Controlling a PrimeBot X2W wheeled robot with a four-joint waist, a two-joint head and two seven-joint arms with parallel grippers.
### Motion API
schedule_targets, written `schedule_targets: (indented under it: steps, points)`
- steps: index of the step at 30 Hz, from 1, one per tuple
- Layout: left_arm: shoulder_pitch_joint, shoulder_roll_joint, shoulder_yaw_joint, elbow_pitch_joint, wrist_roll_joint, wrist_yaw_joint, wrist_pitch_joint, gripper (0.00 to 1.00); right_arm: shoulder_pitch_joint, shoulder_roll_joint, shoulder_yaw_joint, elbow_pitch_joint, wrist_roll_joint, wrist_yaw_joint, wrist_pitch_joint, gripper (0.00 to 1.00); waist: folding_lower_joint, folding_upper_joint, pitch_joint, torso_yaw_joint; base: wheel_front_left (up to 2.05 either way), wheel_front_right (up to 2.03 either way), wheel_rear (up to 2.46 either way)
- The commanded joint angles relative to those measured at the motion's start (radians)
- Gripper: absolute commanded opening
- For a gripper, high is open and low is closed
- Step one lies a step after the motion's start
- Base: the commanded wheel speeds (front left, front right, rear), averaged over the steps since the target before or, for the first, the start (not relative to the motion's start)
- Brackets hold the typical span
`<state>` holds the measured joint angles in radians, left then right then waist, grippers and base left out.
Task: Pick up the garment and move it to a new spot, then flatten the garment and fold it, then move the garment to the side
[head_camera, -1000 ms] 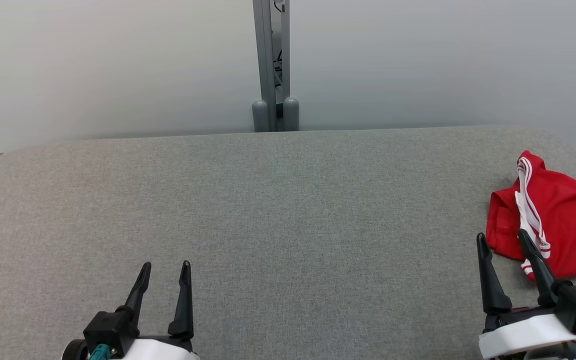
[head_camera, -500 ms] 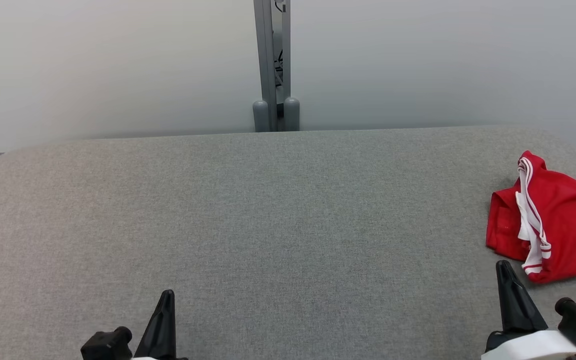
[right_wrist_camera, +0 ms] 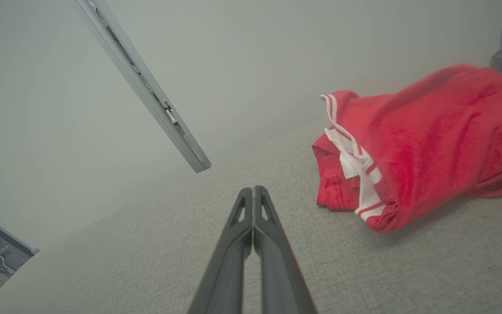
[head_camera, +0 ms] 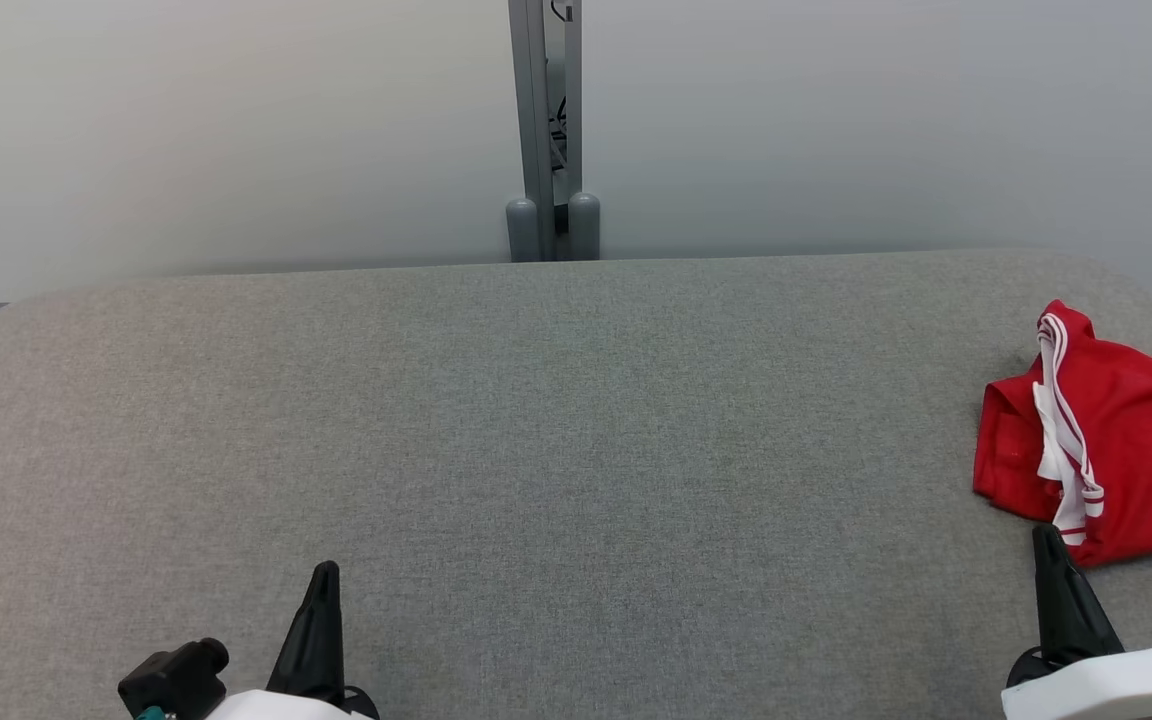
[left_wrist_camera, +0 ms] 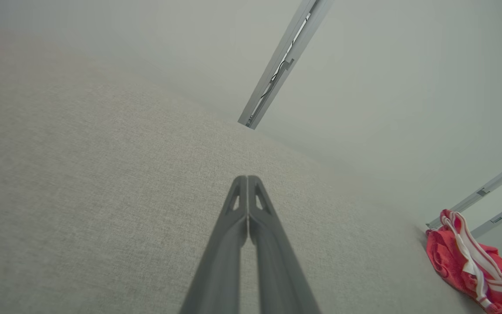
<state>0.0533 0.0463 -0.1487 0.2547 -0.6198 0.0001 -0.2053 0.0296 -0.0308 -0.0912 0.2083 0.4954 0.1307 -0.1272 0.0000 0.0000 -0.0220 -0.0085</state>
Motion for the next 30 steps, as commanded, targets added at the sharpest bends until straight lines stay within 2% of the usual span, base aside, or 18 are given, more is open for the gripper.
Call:
schedule_targets:
  steps: [1, 30]
  points:
    - [-0.03, 0.004, 0.004, -0.019, -0.041, -0.009, 0.005, 0.0, -0.021, -0.008, -0.013, -0.02, 0.047, 0.0, 0.015, 0.0, 0.0, 0.0, 0.0, 0.0, 0.0, 0.0, 0.0]
    - [-0.07, 0.009, 0.015, -0.034, -0.407, -0.056, 0.06, 0.0, -0.028, -0.014, -0.095, -0.037, 0.45, 0.0, 0.159, 0.0, 0.0, 0.0, 0.006, 0.002, 0.0, 0.0, 0.0]
